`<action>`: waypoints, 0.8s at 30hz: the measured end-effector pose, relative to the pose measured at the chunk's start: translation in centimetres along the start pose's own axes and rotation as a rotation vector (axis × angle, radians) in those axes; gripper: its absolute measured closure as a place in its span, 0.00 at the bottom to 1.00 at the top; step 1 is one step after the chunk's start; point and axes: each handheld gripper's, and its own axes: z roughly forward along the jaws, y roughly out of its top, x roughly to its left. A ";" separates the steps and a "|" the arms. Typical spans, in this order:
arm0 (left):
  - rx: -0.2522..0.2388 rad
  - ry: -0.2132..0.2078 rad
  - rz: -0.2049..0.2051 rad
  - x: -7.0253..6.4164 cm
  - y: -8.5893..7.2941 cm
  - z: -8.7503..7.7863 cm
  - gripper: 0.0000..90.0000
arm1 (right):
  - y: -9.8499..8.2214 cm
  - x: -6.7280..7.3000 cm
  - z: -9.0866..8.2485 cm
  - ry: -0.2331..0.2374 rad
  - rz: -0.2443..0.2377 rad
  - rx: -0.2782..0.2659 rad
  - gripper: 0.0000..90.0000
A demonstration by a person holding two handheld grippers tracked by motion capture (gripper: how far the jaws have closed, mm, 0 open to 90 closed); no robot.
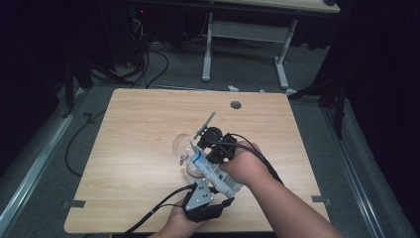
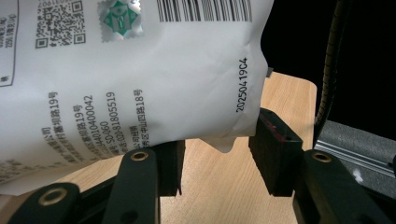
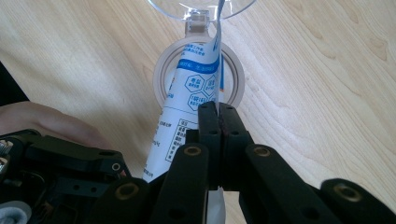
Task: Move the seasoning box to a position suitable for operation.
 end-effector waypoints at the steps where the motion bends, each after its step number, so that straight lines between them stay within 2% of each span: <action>1: 0.000 0.000 0.000 0.0 0.0 0.0 0.63 | 0.0 0.0 0.0 0.000 0.000 0.001 1.00; 8: -0.002 0.000 -0.002 -0.1 0.0 0.1 0.63 | 0.0 0.0 0.0 -0.005 -0.001 -0.001 1.00; 12: -0.004 -0.001 -0.017 -0.3 0.3 0.4 0.63 | -0.2 -0.1 -0.2 -0.004 -0.001 -0.002 1.00; 17: -0.004 0.000 -0.002 -0.1 0.1 0.5 0.63 | -0.3 -0.3 -0.4 -0.005 0.006 -0.009 1.00; 24: -0.010 -0.004 -0.008 -0.2 0.2 0.5 0.63 | -0.3 -0.4 -0.3 -0.002 0.007 -0.011 1.00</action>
